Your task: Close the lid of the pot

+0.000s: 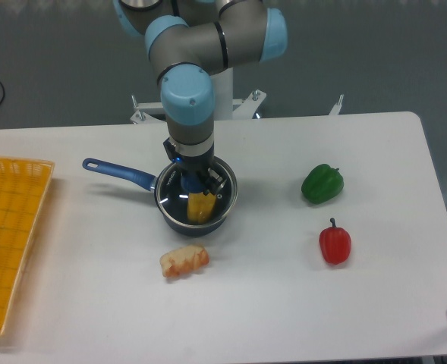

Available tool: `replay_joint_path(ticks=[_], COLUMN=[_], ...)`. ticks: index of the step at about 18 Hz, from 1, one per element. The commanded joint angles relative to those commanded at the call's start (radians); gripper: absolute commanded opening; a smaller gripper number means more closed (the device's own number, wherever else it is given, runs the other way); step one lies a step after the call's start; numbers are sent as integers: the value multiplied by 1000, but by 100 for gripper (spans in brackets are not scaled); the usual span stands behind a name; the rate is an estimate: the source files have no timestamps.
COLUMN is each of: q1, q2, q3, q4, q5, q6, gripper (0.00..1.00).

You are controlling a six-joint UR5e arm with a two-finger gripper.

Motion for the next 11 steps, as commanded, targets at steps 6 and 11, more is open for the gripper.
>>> replay_joint_path(ticks=[6,11], q1=[0,0], q2=[8,8], q3=[-40,-49], q4=[34,38], q5=[12,12], q6=[5,5], gripper=[46,46])
